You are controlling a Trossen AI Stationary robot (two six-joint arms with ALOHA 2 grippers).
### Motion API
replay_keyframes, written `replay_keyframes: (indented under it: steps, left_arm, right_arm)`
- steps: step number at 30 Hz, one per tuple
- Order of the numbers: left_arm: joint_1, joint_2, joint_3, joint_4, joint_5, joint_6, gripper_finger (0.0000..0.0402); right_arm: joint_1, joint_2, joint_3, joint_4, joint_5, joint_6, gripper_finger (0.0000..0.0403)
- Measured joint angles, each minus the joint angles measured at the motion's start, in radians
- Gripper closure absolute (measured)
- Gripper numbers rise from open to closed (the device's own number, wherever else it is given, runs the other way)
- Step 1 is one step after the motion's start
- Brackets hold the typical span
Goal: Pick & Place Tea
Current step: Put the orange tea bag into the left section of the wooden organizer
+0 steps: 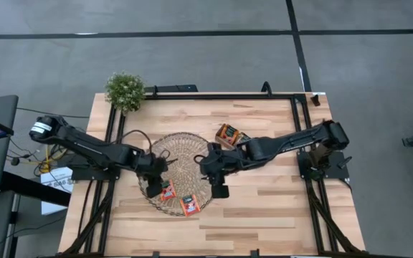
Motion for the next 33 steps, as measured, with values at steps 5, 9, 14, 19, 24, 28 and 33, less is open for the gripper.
replay_keyframes:
  steps: [5, 9, 14, 19, 24, 28, 33]
  left_arm:
    - [-0.007, 0.064, 0.013, -0.014, -0.062, 0.019, 0.0401]
    - [-0.008, 0.088, 0.013, -0.027, -0.066, 0.005, 0.0401]
    - [-0.018, 0.087, 0.013, -0.02, -0.066, -0.035, 0.0401]
    - [-0.018, 0.087, 0.013, -0.023, -0.06, -0.066, 0.0401]
    - [-0.018, 0.087, 0.013, -0.023, -0.06, -0.066, 0.0386]
    - [-0.018, 0.087, 0.013, -0.021, -0.061, -0.067, 0.0349]
    - [-0.018, 0.087, 0.013, -0.019, -0.064, -0.073, 0.0291]
  right_arm:
    - [0.013, -0.04, 0.0, -0.051, 0.053, 0.019, 0.0285]
    - [0.03, -0.042, 0.001, -0.053, 0.052, 0.019, 0.0285]
    - [0.041, -0.022, -0.001, -0.07, 0.052, 0.019, 0.0285]
    - [0.041, -0.02, 0.001, -0.068, 0.067, 0.017, 0.0285]
    - [0.041, -0.018, 0.0, -0.069, 0.073, 0.01, 0.0285]
    - [0.041, -0.018, 0.0, -0.069, 0.074, 0.01, 0.0285]
    - [0.041, -0.018, 0.0, -0.069, 0.074, 0.008, 0.0285]
